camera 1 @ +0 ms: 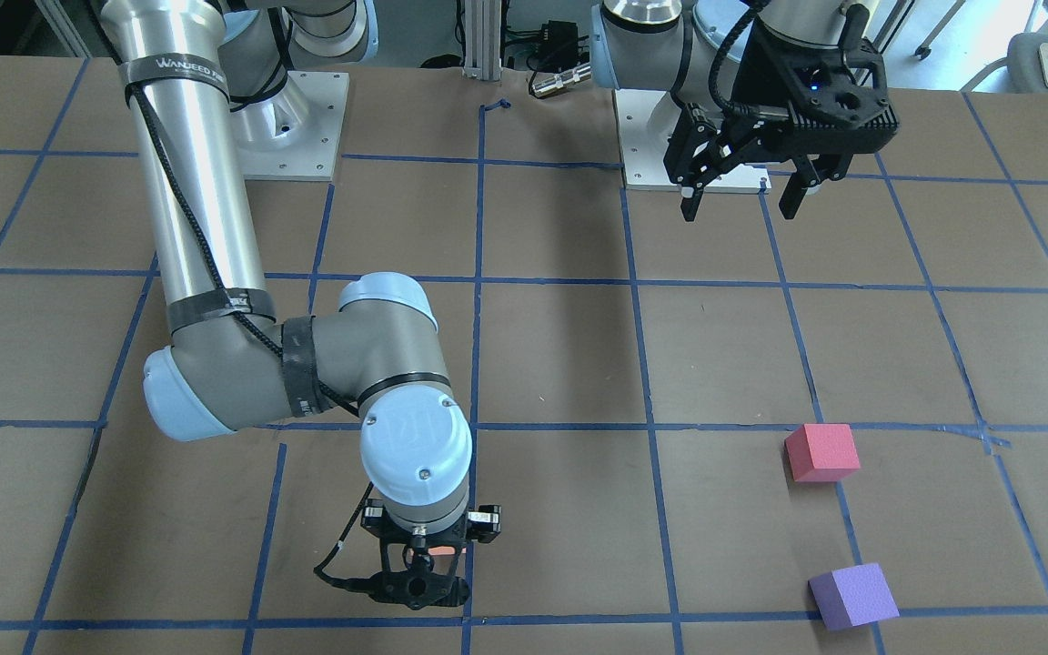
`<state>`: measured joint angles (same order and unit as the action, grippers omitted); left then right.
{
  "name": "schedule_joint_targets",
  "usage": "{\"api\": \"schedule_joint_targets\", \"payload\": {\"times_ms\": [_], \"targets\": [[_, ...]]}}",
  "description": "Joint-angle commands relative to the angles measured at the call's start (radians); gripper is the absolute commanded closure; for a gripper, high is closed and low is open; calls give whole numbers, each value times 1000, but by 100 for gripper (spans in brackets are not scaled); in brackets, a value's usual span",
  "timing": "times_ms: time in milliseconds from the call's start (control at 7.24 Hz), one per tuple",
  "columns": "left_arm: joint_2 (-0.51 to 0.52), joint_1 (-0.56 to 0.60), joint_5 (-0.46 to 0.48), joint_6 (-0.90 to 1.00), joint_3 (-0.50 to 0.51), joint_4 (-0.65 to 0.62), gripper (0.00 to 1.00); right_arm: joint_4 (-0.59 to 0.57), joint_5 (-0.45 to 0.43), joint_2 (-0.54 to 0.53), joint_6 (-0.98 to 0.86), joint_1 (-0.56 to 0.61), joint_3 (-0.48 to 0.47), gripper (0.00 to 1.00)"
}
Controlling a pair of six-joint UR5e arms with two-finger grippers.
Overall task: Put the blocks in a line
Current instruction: 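Carry the orange cube with the right gripper toward the table center and lower it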
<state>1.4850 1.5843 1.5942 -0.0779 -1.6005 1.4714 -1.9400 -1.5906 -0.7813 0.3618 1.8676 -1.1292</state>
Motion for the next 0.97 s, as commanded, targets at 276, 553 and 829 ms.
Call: {"api": "schedule_joint_targets", "payload": {"times_ms": [276, 553, 829], "targets": [[-2, -24, -2, 26, -2, 0, 0, 36, -5, 0, 65, 96, -7, 52], [-3, -23, 0, 27, -2, 1, 0, 35, -8, -1, 60, 94, -38, 49], [-2, -23, -2, 27, -7, 0, 0, 38, 1, 0, 77, 96, -56, 36]]}}
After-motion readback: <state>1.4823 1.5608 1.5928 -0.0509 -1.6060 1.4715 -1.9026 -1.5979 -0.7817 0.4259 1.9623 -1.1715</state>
